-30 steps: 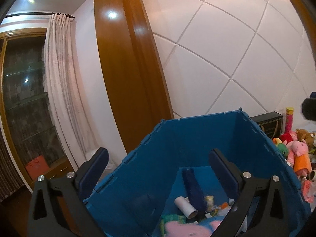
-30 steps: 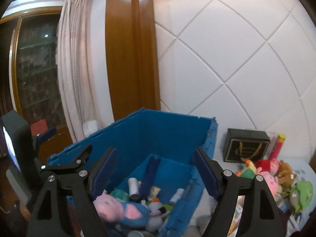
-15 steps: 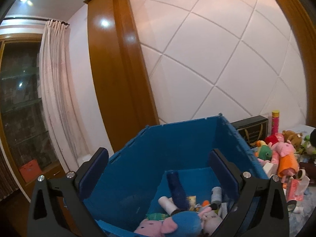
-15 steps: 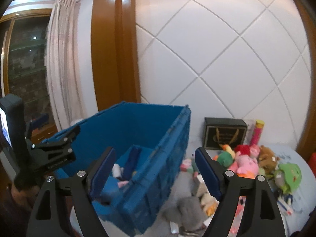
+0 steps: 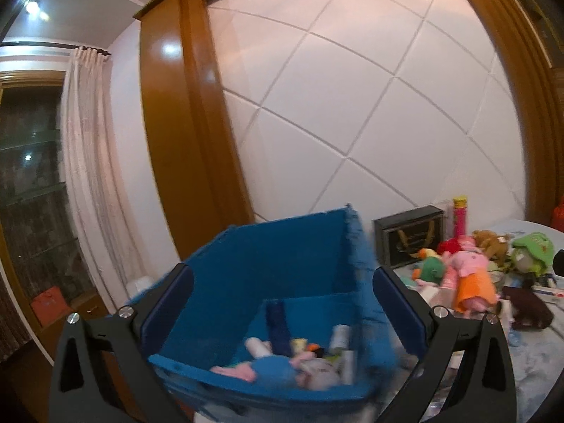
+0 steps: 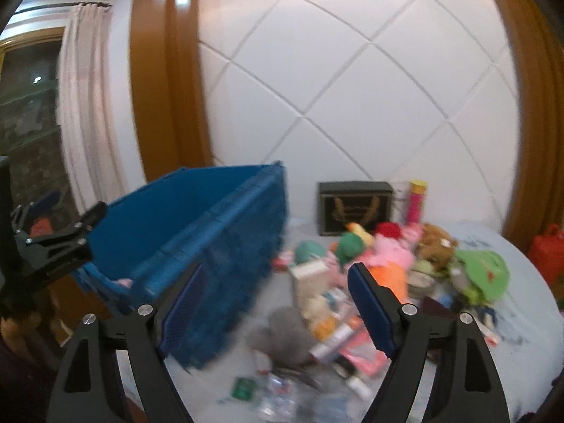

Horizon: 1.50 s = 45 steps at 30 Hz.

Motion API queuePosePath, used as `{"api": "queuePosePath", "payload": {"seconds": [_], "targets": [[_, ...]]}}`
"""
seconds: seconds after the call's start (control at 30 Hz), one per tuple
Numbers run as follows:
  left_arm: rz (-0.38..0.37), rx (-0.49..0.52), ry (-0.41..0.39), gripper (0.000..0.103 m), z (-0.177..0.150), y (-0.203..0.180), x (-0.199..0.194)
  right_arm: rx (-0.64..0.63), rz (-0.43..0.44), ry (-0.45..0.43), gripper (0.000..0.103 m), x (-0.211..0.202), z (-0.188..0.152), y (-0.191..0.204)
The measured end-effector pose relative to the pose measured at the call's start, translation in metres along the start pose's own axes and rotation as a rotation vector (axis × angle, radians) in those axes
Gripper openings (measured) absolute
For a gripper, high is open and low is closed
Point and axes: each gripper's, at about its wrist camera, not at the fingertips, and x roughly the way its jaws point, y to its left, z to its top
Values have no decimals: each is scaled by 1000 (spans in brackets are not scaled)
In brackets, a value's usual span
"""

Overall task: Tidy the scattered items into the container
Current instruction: 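Withdraw both open grippers from the crate back toward the heap, then grasp grey plush with left gripper while right gripper grasps pink tissue pack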

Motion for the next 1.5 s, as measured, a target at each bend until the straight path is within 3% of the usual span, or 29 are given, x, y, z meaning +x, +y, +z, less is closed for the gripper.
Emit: {"api": "queuePosePath", "payload": {"seconds": [0.37, 0.67, 0.9, 1.2, 1.33, 1.5], "targets": [[-84, 7, 21, 103, -14, -103, -38, 59, -143, 106, 83, -58, -60, -135], [-179, 57, 84, 103, -57, -171, -26, 90, -189, 146, 83, -70, -93, -195], [-287, 56, 144, 103, -101, -200, 16, 140, -231, 187, 83, -43, -107, -217], [-388, 35, 208, 103, -147, -213, 72, 116, -253, 209, 83, 9, -97, -210], [-386, 83, 255, 103, -158, -225, 101, 126, -235, 247, 83, 34, -104, -215], [-326, 85, 357, 103, -174, -229, 145, 137, -211, 293, 83, 64, -114, -222]]}}
